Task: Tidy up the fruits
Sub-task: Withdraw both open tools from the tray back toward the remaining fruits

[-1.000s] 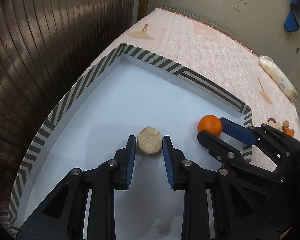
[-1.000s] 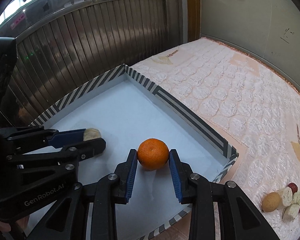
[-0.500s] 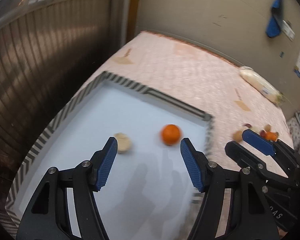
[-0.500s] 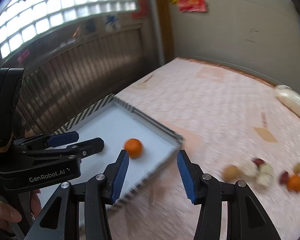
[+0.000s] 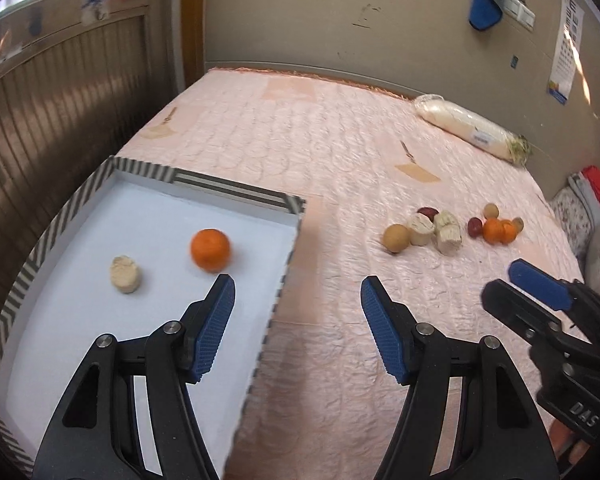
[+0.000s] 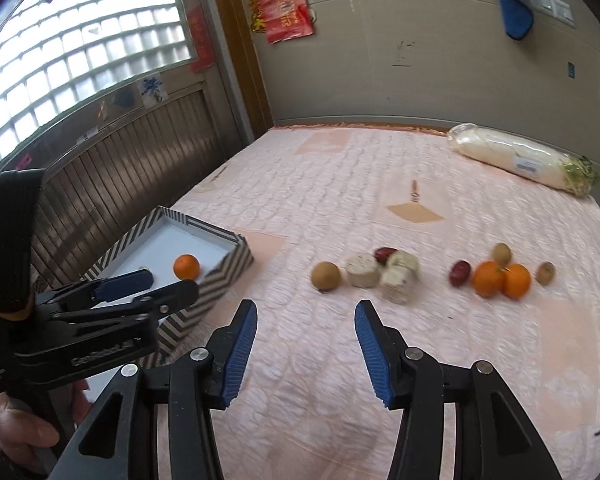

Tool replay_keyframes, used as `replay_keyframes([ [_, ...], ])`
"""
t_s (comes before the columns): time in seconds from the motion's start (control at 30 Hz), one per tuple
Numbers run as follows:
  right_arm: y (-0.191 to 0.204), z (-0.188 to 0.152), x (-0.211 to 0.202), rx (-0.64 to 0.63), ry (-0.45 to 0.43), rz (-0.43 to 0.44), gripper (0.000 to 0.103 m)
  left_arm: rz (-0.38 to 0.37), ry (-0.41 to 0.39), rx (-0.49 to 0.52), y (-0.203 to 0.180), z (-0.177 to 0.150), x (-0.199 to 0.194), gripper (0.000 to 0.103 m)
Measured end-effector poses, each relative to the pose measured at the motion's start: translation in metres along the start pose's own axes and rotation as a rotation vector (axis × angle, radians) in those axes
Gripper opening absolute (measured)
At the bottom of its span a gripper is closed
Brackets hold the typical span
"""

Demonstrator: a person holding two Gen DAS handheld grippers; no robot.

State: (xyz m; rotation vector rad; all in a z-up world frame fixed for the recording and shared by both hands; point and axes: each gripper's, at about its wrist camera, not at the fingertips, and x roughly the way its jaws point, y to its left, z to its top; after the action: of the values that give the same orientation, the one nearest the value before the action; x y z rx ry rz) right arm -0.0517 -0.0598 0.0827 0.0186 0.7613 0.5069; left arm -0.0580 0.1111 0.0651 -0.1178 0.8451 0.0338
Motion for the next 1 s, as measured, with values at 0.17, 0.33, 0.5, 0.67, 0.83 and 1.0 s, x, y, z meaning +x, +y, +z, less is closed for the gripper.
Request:
replay_keyframes([
  [0.17,-0.011,-0.007,-0.008,0.017,-0.001,-0.005,0.049,0.1,-0.072,0.053,-0.008,-0.005,-0.008,0.066],
  [0.33,-0.019,-0.01,-0.007,0.04,0.0,0.0,0.049,0.112,-0.086,0.059,-0.009,0.0,-0.002,0.066],
  [0.5,-0.016,-0.01,-0.006,0.019,0.002,-0.002,0.049,0.092,-0.087,-0.001,-0.002,0.01,0.013,0.066],
  [0.67,-0.018,-0.009,-0.001,0.015,0.012,-0.007,0.049,0.071,-0.088,-0.018,-0.005,0.025,0.026,0.066],
  [0.83,-0.024,-0.005,0.003,0.02,0.016,-0.015,0.049,0.09,-0.101,-0.007,-0.008,0.038,0.032,0.066],
  [1.0,-0.031,-0.003,0.006,0.037,0.015,-0.011,0.049,0.105,-0.119,0.017,-0.013,0.035,0.023,0.066],
])
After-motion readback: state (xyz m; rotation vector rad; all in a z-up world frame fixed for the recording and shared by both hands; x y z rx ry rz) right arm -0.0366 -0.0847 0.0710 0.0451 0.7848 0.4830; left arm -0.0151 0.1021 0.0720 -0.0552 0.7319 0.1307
